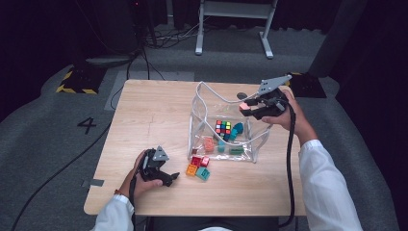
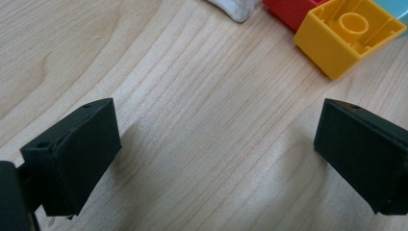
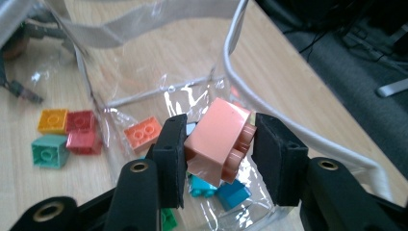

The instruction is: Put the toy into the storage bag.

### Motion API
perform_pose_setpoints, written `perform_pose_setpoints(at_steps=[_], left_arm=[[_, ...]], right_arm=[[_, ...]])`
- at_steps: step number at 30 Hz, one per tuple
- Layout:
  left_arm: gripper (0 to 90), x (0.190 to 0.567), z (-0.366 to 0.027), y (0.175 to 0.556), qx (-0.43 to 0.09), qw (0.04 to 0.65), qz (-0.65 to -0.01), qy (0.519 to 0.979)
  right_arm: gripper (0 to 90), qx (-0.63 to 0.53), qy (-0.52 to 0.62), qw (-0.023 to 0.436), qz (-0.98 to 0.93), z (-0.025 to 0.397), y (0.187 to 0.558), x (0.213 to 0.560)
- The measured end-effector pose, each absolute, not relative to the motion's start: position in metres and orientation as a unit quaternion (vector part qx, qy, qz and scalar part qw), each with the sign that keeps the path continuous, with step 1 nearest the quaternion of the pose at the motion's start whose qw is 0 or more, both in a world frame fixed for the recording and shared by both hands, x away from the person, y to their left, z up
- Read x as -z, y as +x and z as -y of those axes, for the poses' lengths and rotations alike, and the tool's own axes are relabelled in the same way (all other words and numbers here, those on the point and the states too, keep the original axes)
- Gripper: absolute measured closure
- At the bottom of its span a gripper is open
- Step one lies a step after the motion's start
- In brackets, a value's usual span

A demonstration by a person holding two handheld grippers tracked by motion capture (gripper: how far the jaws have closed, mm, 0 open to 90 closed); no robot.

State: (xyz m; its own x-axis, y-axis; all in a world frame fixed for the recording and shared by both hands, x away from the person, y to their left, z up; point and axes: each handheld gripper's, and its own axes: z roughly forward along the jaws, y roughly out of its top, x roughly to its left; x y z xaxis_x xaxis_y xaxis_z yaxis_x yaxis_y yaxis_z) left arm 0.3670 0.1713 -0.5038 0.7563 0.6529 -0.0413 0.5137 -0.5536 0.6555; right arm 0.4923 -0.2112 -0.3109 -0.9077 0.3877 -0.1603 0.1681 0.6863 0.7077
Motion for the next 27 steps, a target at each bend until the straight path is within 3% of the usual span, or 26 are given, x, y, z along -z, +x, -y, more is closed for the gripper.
perform_pose_setpoints(at_steps=[15, 27], left_arm=[[2.4, 0.504, -0.171, 0.367, -0.104, 0.335, -0.333, 0.875], [2.4, 0.504, -0.171, 0.367, -0.104, 0.335, -0.333, 0.875]], right_arm=[[56.8, -0.200, 0.152, 0.134, -0.958, 0.191, 0.509, 0.336], [56.8, -0.207, 0.176, 0.132, -0.953, 0.232, 0.507, 0.331]])
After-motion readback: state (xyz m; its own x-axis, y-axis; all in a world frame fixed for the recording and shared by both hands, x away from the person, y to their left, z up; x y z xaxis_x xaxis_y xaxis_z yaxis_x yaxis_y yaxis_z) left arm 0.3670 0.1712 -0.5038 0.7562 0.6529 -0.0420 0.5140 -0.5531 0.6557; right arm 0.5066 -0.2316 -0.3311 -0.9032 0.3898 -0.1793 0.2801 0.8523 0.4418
